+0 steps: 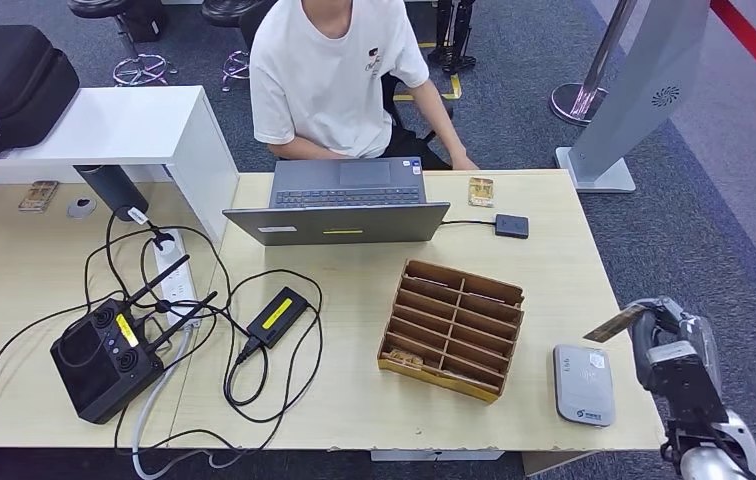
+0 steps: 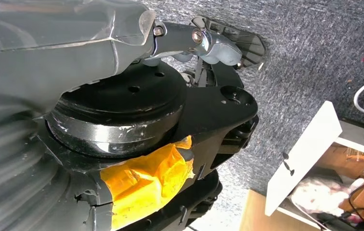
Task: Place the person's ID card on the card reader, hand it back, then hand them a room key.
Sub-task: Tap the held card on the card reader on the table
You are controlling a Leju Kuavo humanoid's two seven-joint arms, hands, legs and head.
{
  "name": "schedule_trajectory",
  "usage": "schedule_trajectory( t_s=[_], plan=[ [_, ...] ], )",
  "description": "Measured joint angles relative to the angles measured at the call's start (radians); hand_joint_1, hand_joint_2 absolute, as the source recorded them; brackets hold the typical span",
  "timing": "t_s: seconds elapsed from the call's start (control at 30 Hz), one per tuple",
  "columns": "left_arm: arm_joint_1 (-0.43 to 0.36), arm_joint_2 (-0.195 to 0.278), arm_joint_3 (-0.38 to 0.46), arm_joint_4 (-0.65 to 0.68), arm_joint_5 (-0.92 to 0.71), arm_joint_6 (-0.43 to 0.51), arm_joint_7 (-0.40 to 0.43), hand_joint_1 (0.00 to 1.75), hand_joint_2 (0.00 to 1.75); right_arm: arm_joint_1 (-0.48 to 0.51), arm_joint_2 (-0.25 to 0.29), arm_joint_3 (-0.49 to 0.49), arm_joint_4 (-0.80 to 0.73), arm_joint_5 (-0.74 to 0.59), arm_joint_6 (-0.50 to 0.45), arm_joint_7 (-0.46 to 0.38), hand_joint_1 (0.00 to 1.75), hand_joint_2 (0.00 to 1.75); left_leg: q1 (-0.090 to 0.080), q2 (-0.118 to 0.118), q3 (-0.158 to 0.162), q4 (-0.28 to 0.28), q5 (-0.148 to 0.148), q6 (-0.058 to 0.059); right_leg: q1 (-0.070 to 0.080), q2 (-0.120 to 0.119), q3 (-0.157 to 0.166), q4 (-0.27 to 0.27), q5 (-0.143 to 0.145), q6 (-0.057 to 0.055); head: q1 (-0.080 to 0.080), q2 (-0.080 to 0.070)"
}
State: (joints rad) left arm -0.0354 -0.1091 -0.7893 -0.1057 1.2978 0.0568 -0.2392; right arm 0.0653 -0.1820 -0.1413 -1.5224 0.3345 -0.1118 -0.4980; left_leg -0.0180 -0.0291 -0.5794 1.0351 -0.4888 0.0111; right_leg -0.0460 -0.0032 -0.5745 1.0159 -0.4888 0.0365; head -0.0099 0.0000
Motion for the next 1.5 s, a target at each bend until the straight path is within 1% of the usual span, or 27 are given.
schedule_trajectory(
  t_s=[0.3,0.6,1.17,1.5],
  plan=[
    [0.0,0.0,0.0,0.0,0.004,0.0,0.0,0.0,1.75,0.028,0.032,-0.024,0.085,0.069,-0.024,-0.017,1.75,1.75,0.0,0.0,0.0,0.0,0.0,0.0,0.0,0.0,0.0,0.0,0.0,0.0,0.0,0.0],
    [0.0,0.0,0.0,0.0,0.005,0.0,-0.001,0.0,1.75,0.041,0.05,-0.06,0.165,0.073,-0.032,-0.026,1.75,1.75,0.0,0.0,0.0,0.0,0.0,0.0,0.0,0.0,0.0,0.0,0.0,0.0,0.0,0.0],
    [0.001,0.0,0.0,0.0,0.014,0.0,-0.005,0.0,1.75,0.04,0.095,-0.101,0.257,0.115,0.001,-0.054,1.75,1.75,0.0,0.0,0.0,0.0,0.0,0.0,0.0,0.0,0.0,0.0,0.0,0.0,0.0,0.0],
    [0.001,0.0,0.0,0.0,0.018,0.0,-0.006,0.0,1.75,0.029,0.105,-0.101,0.285,0.135,-0.008,-0.059,1.75,1.75,0.0,0.0,0.0,0.0,0.0,0.0,0.0,0.0,0.0,0.0,0.0,0.0,0.0,0.0]
  ],
)
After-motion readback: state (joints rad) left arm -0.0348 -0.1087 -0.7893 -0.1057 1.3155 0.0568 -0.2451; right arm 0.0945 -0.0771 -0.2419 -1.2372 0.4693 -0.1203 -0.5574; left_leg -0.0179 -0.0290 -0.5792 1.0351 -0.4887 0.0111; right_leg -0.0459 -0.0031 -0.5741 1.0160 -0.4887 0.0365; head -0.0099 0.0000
